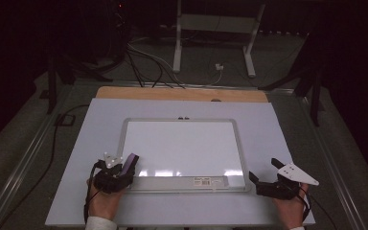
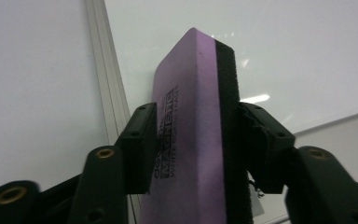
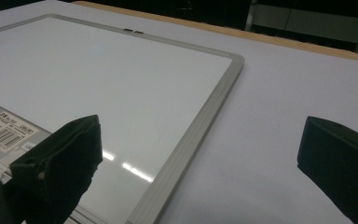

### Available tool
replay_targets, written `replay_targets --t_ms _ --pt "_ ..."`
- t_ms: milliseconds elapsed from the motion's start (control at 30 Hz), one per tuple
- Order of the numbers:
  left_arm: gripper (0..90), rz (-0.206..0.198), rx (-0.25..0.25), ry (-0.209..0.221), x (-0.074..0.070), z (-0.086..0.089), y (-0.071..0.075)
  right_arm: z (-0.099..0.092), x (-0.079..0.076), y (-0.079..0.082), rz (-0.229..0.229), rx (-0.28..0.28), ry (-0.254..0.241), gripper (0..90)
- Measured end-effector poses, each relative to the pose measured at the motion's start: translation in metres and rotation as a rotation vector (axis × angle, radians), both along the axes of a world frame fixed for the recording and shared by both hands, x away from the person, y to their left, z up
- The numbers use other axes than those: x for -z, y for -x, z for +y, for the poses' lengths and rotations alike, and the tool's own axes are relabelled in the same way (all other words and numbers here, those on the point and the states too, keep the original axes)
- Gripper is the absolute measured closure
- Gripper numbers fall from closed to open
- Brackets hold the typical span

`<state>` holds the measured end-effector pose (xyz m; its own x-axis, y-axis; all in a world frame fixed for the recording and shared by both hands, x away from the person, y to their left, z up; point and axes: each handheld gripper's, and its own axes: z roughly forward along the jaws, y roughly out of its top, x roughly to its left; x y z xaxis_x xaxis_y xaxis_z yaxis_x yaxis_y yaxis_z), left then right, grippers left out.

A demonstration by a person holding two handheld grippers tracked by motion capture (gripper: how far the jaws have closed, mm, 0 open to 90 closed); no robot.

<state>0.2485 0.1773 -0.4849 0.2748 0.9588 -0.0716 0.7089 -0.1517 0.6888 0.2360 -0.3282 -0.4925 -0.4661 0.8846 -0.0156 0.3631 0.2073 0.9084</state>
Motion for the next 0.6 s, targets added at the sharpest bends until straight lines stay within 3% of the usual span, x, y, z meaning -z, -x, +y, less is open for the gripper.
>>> replay_targets --t_ms 300,600 --pt "63.2 -0.035 -0.125 0.033 0.0015 0.0032 0.0004 -0.0003 -0.0001 0.0002 -0.001 0.001 -0.001 0.0" --pt "63.7 -0.065 -0.212 0.037 0.0045 -0.0031 -0.0006 0.0009 -0.0003 0.0002 -0.002 -0.002 0.001 0.0"
